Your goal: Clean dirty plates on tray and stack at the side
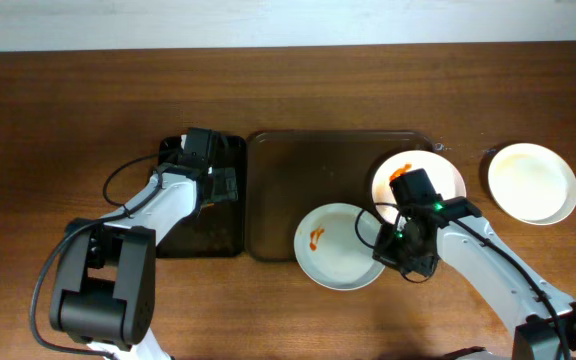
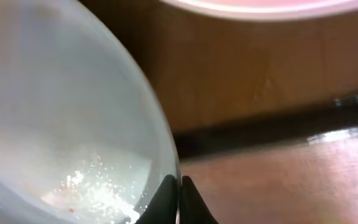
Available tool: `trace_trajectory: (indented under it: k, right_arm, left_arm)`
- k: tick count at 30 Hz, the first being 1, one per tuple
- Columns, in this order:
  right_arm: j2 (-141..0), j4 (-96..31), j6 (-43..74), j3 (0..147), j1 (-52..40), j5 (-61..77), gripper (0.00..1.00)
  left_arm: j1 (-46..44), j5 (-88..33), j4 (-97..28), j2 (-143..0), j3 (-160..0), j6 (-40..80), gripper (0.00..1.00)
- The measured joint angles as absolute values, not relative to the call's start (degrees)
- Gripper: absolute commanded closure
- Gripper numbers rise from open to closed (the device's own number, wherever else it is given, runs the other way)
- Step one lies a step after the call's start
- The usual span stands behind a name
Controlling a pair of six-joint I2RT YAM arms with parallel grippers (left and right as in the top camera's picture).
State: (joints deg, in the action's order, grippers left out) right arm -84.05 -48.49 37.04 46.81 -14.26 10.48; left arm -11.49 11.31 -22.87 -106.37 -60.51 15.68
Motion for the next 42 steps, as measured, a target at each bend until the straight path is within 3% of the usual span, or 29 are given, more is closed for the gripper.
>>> trace_trajectory:
  k: [9, 12, 18, 20, 26, 31, 33, 38, 39, 42]
  right_arm:
    - [-85.17, -25.3, 36.99, 47.46, -14.48, 5.69, 0.96]
    - [-90.37, -18.74, 36.75, 47.48, -18.98, 4.4, 0.96]
    - [-92.07, -17.87, 34.02, 47.66, -19.84, 3.92, 0.57]
    - [-92.23, -23.51, 32.21, 51.37, -17.23, 5.52, 0.52]
    - [-92.55, -40.91, 29.82, 66.92, -16.16, 6.79, 0.52]
    - [-96.73, -39.53, 29.32, 64.05, -21.28, 5.41, 0.51]
    - [-97.03, -37.95, 29.23, 63.79, -21.28, 4.67, 0.44]
    - [-99.81, -32.23, 28.49, 63.79, -21.26, 3.36, 0.41]
    - [-101.58, -31.0, 28.47, 63.77, -21.26, 2.57, 0.42]
    - [-105.82, -28.03, 28.38, 63.77, -21.26, 0.99, 0.59]
  left_arm:
    - [-11.49, 11.29, -22.9, -106.37, -60.53, 15.68, 0.0]
    - [-11.49, 11.31, -22.9, -106.39, -60.53, 15.68, 0.0]
    - [-11.49, 11.31, -22.87, -106.39, -60.53, 15.68, 0.0]
    - [-11.49, 11.29, -22.9, -106.39, -60.53, 15.68, 0.0]
    - [-11.49, 11.31, -22.87, -106.39, -60.53, 15.68, 0.0]
    - [-11.49, 11.33, -17.69, -106.43, -60.38, 15.66, 0.0]
    - [-11.49, 10.57, -17.34, -106.45, -60.42, 16.12, 0.0]
    - [-11.49, 2.87, -16.8, -106.52, -60.42, 17.87, 0.0]
    - [-11.49, 2.42, -16.82, -106.52, -60.42, 17.87, 0.0]
    - [-11.49, 1.83, -16.8, -106.52, -60.42, 17.89, 0.0]
